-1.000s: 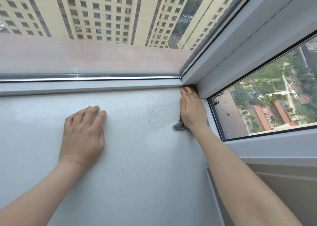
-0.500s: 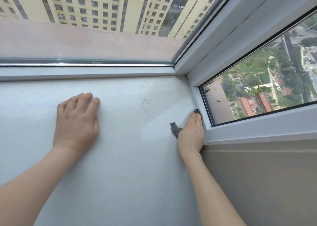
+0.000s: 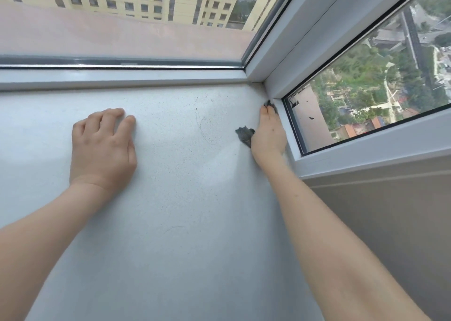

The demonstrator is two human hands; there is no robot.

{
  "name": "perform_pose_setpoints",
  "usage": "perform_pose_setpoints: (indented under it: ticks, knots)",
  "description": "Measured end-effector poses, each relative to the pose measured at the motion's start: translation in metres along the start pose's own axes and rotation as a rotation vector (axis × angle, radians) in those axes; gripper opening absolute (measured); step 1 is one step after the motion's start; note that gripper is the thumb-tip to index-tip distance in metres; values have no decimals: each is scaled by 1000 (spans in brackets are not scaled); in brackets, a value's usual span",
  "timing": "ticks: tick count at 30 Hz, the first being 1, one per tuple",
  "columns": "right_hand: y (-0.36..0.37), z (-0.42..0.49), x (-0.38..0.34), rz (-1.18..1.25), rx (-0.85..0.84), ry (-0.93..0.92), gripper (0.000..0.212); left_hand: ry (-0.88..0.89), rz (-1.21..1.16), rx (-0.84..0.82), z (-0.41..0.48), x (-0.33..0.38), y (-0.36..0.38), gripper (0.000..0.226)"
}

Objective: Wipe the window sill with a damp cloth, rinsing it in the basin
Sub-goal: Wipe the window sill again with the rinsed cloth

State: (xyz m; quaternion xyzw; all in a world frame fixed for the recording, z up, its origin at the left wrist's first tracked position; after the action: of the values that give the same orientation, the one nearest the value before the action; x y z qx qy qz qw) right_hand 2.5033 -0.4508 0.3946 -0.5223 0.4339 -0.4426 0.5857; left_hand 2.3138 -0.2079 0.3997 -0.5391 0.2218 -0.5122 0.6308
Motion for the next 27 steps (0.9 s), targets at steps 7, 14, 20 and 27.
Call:
perform_pose_setpoints:
  ticks: [7, 14, 20, 27]
  knots:
    - [-5, -76, 36, -292, -75, 258, 44, 6, -15, 11, 0, 0, -2, 35]
    - [-17, -63, 16, -521, -304, 205, 25, 8, -26, 8, 1, 0, 0, 36]
    - [-4, -102, -30, -460, -349, 190, 37, 7, -23, -1, 1, -1, 0, 37]
    - [-38, -87, 12, -361, -168, 257, 30, 7, -13, -11, 1, -1, -1, 38]
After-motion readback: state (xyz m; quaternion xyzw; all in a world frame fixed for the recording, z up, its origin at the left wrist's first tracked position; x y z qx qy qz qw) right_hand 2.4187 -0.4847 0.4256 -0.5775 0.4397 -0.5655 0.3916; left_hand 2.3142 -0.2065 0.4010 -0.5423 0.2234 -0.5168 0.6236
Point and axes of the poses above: each hand's wrist, its own z-axis towards the middle knuckle, its own y-axis out of the palm, x = y × z, the point moved 7 cm from there along z, towards the middle knuckle, and after that the axes turned 9 degrees about x, right-handed, at the moved point
